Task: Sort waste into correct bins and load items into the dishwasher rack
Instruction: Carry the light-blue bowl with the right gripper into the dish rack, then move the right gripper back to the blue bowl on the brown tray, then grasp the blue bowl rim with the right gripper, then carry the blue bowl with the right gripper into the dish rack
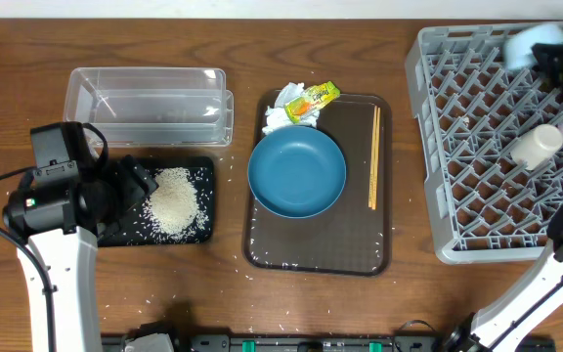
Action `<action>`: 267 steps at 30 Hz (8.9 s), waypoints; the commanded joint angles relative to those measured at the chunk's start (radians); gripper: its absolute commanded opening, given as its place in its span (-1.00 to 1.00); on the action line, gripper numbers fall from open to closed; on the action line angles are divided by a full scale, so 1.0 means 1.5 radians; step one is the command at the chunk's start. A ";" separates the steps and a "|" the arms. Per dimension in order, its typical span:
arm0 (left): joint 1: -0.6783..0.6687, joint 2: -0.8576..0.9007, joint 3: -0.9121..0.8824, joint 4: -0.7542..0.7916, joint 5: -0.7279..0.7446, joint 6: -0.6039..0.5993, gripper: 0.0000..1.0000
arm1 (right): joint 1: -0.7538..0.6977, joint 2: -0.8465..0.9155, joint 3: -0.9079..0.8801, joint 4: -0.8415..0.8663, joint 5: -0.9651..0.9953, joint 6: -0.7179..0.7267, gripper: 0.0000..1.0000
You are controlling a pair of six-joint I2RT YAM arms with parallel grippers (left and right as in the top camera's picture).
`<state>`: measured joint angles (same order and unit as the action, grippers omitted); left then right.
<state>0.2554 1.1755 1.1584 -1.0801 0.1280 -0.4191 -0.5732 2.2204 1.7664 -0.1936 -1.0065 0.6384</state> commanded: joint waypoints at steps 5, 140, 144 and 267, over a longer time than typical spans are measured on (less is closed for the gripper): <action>0.004 0.001 0.008 -0.003 -0.001 0.001 0.76 | -0.042 -0.037 -0.009 -0.082 0.057 -0.071 -0.86; 0.004 0.001 0.008 -0.003 -0.001 0.001 0.77 | 0.991 -0.178 -0.183 -0.470 0.723 -0.304 0.98; 0.004 0.001 0.008 -0.003 -0.001 0.002 0.76 | 1.002 -0.146 -0.184 -0.470 0.725 -0.310 0.89; 0.004 0.001 0.008 -0.003 -0.001 0.001 0.76 | -0.411 -0.385 0.054 -0.839 -0.027 -0.447 0.15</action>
<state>0.2554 1.1759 1.1584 -1.0805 0.1280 -0.4191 -1.1851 1.7111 1.8477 -1.4647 -1.1027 -0.0986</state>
